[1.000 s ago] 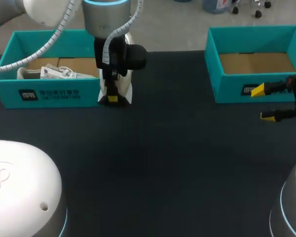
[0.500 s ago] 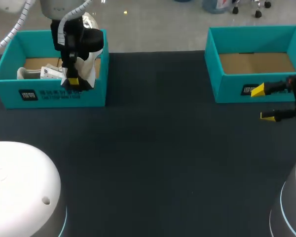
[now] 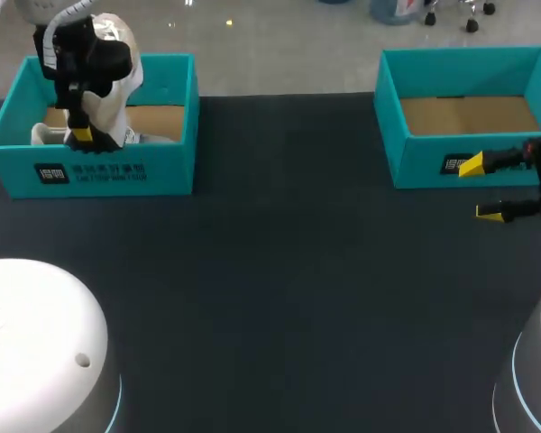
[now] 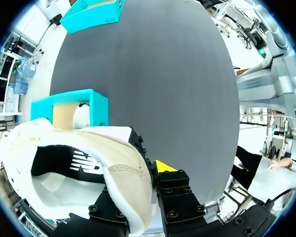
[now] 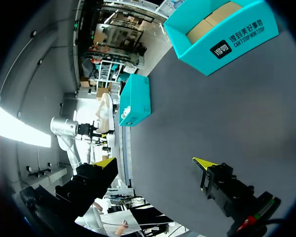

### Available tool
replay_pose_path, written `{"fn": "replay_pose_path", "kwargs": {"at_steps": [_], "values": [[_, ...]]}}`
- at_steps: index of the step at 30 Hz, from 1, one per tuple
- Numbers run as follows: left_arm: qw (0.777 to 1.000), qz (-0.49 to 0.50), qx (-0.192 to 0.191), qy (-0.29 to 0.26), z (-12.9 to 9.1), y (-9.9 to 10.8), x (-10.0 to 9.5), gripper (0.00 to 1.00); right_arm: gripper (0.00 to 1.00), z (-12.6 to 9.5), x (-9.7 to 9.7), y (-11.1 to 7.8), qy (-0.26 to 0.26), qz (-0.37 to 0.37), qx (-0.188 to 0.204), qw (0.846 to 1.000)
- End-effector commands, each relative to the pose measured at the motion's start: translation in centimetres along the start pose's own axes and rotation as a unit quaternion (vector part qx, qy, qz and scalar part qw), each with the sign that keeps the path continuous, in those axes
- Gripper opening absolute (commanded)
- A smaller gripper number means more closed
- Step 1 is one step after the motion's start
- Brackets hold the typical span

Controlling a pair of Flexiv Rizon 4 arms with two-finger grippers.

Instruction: Take the shoe out of the shoebox, open the shoe tongue, remove and reinsert the insole, then place the shoe into the shoebox

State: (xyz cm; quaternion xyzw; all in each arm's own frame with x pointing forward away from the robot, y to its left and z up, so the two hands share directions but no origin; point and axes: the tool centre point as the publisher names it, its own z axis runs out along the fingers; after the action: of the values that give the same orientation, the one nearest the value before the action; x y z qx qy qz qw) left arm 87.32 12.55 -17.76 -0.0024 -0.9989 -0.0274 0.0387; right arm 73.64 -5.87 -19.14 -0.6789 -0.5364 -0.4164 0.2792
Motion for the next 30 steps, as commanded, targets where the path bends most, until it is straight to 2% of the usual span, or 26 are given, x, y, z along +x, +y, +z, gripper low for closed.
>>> {"fn": "replay_pose_path", "kwargs": {"at_steps": [1,6,16,24,30], "values": [[1.000,-0.009,0.010,0.003,-0.2,2.5,-1.4,0.00,1.00,0.0,0.1,-0.1,-0.002,0.001,0.000,1.000],[1.000,-0.028,0.009,0.002,-0.1,4.9,-3.0,0.00,1.00,0.0,0.1,-0.1,-0.002,0.001,0.000,1.000],[0.999,-0.027,-0.027,0.013,1.3,7.5,-6.0,0.00,1.00,0.0,0.1,-0.1,-0.002,0.001,0.000,1.000],[1.000,-0.022,-0.014,0.015,2.3,9.8,-8.7,0.00,1.00,0.0,0.1,-0.1,-0.002,0.001,0.000,1.000],[0.999,-0.025,-0.003,0.021,2.1,11.2,-10.7,0.00,1.00,0.0,0.1,-0.1,-0.002,0.001,0.000,1.000]]}}
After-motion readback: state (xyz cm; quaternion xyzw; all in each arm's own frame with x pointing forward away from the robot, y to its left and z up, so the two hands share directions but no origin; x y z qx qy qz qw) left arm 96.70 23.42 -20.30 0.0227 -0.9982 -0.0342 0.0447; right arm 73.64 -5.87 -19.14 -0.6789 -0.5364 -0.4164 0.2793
